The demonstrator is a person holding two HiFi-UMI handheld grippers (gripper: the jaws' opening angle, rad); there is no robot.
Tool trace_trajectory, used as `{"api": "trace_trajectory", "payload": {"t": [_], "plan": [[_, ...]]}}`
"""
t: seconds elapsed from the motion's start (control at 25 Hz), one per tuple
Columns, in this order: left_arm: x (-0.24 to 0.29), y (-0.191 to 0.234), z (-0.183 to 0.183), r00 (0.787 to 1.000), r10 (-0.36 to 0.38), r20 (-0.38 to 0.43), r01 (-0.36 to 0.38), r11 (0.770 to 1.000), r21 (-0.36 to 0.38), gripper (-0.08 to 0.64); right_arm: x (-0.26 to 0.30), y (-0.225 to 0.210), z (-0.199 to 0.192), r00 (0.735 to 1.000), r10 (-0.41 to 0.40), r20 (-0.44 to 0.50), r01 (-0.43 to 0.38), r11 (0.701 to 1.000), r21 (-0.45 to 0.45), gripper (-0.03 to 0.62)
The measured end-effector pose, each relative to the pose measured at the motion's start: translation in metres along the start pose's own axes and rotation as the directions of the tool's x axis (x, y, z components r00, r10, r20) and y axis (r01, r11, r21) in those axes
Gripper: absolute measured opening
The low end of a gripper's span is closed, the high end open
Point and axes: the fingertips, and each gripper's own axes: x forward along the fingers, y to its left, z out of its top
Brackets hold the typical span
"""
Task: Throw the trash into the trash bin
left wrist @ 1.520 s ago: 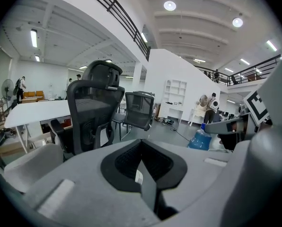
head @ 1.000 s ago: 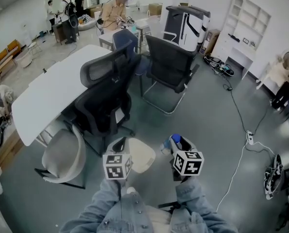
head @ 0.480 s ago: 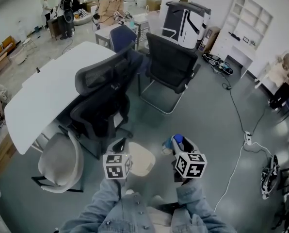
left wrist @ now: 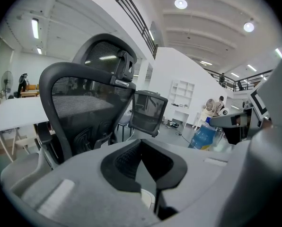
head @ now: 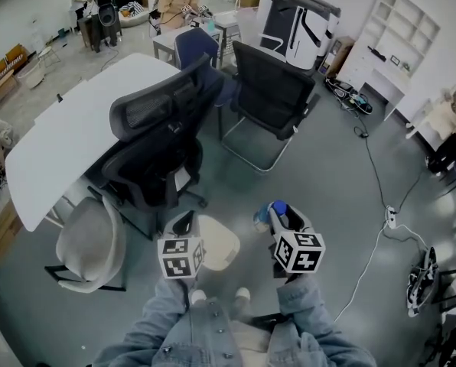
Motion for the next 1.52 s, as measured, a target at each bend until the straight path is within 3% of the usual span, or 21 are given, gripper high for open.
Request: {"api": "trace_trajectory", "payload": {"t": [0.36,0.68,0.84,1.12,1.52], "plan": [[0.010,-0.019,-0.033,0.998,0.002,-0.065,-0.003,1.000,-0.007,0.009,-0.010,-0.039,-0.028,0.998,-0.052,-0.041,0.053,0.998,0.035,0.179],[0.037,-0.081,-0.066,0.987,-0.085,-0.138,0.091,0.995,0.033,0.009,-0.032,-0.089,-0.066,0.991,-0.109,-0.084,0.116,0.989,0.089,0.179],[0.049,-0.089,-0.089,0.980,-0.098,-0.174,0.107,0.993,0.042,0.011,-0.030,-0.100,-0.091,0.987,-0.118,-0.108,0.129,0.986,0.101,0.179],[0.068,-0.081,-0.157,0.965,-0.033,-0.260,0.038,0.999,0.013,0.009,-0.006,-0.105,-0.154,0.981,-0.067,-0.181,0.091,0.988,0.127,0.179],[0.093,-0.073,-0.281,0.921,0.019,-0.389,-0.024,1.000,-0.010,0.009,0.037,-0.118,-0.255,0.961,0.000,-0.275,0.039,0.990,0.136,0.179]]}}
